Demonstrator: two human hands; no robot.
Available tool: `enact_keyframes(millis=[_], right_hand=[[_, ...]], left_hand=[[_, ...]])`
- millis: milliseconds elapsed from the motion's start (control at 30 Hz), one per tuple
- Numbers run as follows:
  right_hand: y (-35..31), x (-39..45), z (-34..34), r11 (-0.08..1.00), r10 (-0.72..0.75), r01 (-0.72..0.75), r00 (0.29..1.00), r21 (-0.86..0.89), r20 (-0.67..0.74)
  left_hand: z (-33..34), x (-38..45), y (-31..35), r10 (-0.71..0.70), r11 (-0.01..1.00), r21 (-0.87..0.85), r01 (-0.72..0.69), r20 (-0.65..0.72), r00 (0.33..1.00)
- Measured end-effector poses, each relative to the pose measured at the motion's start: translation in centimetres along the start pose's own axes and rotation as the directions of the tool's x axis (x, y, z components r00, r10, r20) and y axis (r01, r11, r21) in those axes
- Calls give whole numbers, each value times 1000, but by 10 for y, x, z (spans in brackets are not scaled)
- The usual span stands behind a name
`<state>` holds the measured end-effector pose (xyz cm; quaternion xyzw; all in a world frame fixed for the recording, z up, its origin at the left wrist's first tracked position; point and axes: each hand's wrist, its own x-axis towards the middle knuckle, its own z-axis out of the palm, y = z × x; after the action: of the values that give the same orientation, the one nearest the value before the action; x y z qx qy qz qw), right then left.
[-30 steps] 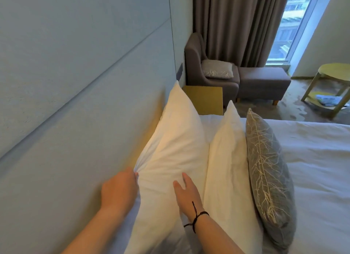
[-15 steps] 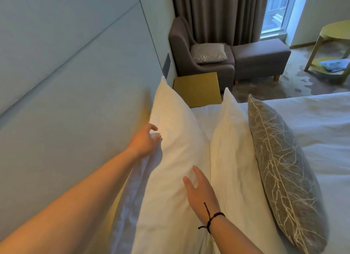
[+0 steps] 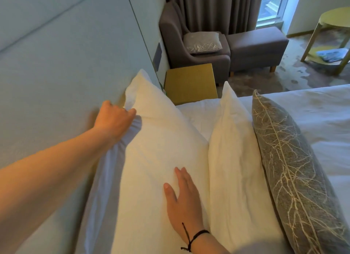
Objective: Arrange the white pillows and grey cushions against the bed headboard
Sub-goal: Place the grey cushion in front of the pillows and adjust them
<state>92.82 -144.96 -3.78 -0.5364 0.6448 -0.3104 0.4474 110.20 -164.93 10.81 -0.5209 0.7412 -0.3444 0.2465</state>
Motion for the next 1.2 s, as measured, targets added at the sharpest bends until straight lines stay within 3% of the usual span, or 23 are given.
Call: enact_keyframes(millis=[100,333,400,467,633,833,933,1067,1200], right_hand=[[-2,-3,10,998,4,-1,999,-63,39],[13,-21,-10,990,101,-79,977,-119,188],[14,-27,-15,987,117,-89,967,-132,227],[12,-34,-19,986,127,-95,960,-135,251],[8,-54,-28,985,131,-91,946,-148,297],[0,-83,-27,989,83,-44,954,-140,287],[-6,-102,-20,989,44,-1,958,-147,285],[-8,-134,-8,971,-76,143,944,-191,320],[0,-174,1,932,-147,258,913,-257,381]], left_hand=[[9,-6,-2,-33,996,87,29,45,998],[10,-12,23,-66,996,70,59,92,994],[7,-22,23,-67,998,11,66,106,992],[1,-38,24,-102,977,-173,121,115,988],[-15,-117,52,-218,745,-597,296,201,955],[-37,-244,98,-312,608,-670,426,292,904],[-49,-295,99,-355,439,-663,607,492,795],[-64,-362,99,-343,50,-668,742,686,641],[-78,-421,103,-318,-79,-597,798,774,548]])
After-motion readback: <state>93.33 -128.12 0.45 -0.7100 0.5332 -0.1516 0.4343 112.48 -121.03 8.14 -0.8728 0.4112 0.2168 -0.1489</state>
